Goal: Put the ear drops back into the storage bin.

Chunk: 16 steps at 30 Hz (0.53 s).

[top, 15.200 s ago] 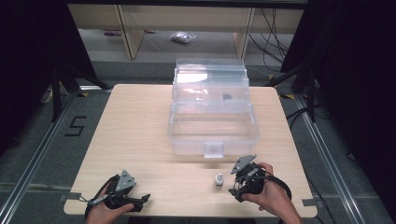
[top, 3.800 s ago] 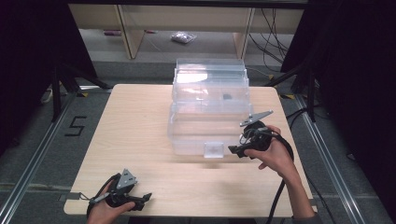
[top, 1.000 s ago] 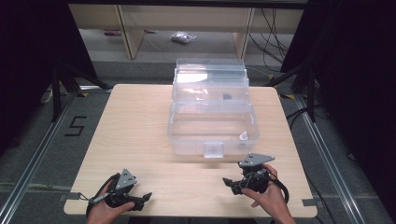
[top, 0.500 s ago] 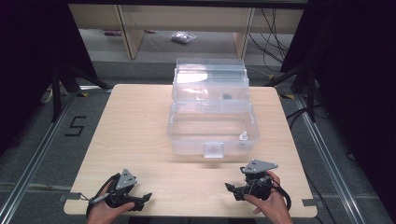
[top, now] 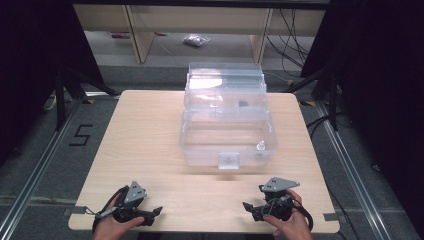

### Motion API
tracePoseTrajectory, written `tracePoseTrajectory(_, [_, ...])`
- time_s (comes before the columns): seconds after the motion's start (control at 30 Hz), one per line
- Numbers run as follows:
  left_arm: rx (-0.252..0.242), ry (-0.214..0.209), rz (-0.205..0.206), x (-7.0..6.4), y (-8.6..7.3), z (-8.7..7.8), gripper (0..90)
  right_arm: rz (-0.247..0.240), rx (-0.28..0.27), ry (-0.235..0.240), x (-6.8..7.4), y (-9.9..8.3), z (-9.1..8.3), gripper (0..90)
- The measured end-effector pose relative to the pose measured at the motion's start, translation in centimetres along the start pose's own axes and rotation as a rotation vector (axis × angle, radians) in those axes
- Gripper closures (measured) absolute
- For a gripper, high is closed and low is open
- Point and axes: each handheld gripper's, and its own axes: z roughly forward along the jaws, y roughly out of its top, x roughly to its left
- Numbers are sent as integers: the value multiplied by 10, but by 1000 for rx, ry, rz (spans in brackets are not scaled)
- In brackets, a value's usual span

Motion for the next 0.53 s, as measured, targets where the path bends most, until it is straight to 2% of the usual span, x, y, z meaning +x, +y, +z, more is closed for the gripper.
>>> tracePoseTrajectory(0.1, [11,3,11,0,0,-1,151,22,19,-4,0,-3,-3,175])
tracePoseTrajectory(0.13, [50,-2,54,3,1,-3,151,5,14,-10,-1,-5,-3,175])
tracePoseTrajectory(0.17, [21,-1,22,1,0,-1,151,17,13,-12,-1,-7,-4,175])
tracePoseTrajectory(0.2, [45,-1,47,3,1,-3,151,26,24,-22,-1,-9,-6,174])
tracePoseTrajectory(0.23, [1,3,1,0,0,0,151,37,30,-26,-1,-10,-7,175])
tracePoseTrajectory(0.27, [33,0,35,2,1,-2,151,28,30,-36,-3,-12,-8,177])
tracePoseTrajectory(0.3, [33,0,35,2,1,-2,151,28,30,-36,-3,-12,-8,177])
tracePoseTrajectory(0.33, [9,1,10,0,0,0,151,50,43,-40,-2,-13,-9,179])
tracePoseTrajectory(0.37, [35,1,40,2,1,-2,151,36,38,-49,-3,-14,-9,179])
tracePoseTrajectory(0.4, [23,1,27,1,0,-1,151,26,33,-54,-5,-15,-9,179])
tracePoseTrajectory(0.43, [44,0,51,3,1,-3,151,48,44,-48,-4,-15,-10,179])
tracePoseTrajectory(0.5, [43,-1,54,3,1,-3,151,36,41,-55,-5,-16,-10,179])
tracePoseTrajectory(0.53, [42,-1,52,3,1,-3,151,47,53,-53,-5,-16,-10,179])
